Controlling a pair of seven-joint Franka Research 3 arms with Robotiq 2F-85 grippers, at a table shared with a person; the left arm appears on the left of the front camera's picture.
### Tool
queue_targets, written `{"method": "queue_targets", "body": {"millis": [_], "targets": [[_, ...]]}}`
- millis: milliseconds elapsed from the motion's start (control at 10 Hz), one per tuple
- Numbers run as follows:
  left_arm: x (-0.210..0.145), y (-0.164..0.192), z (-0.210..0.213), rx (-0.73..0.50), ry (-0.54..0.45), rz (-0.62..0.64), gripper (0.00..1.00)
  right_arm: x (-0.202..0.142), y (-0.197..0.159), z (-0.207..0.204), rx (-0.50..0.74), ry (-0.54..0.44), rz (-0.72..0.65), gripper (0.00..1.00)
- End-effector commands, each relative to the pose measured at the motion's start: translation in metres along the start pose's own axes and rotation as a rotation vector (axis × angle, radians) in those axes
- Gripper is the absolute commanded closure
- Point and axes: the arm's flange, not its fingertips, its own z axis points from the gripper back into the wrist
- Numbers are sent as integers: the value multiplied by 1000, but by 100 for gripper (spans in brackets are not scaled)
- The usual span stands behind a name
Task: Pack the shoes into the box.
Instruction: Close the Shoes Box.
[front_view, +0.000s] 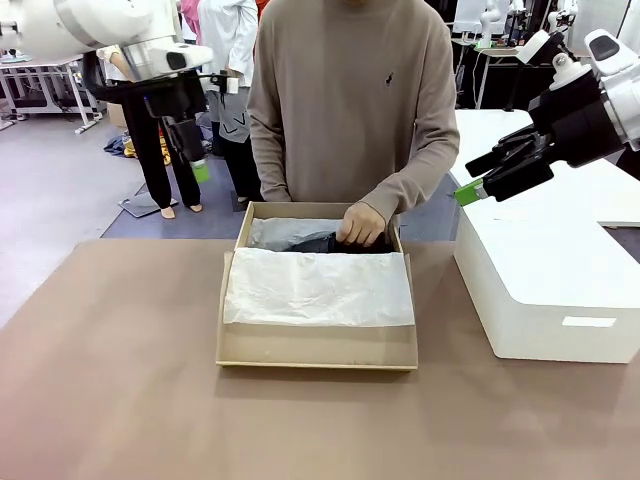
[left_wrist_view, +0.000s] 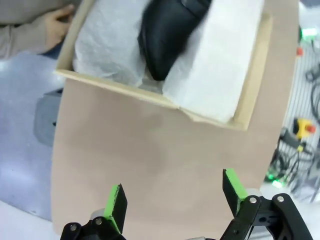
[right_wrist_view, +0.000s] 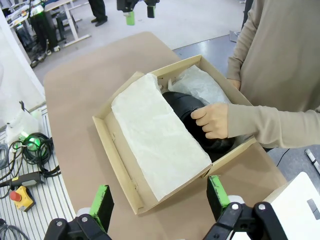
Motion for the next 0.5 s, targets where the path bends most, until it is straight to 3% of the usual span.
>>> {"method": "queue_targets", "body": {"millis": [0, 100, 400], "targets": [[-12, 8, -2, -6, 6, -99, 0, -1, -3, -2, 20, -29, 18, 0], [-8, 10, -1, -4, -36, -34, 0, -1, -3, -2, 20, -29, 18, 0], [-8, 5, -1, -9, 8, -69, 0, -1, -3, -2, 20, -29, 18, 0]]}}
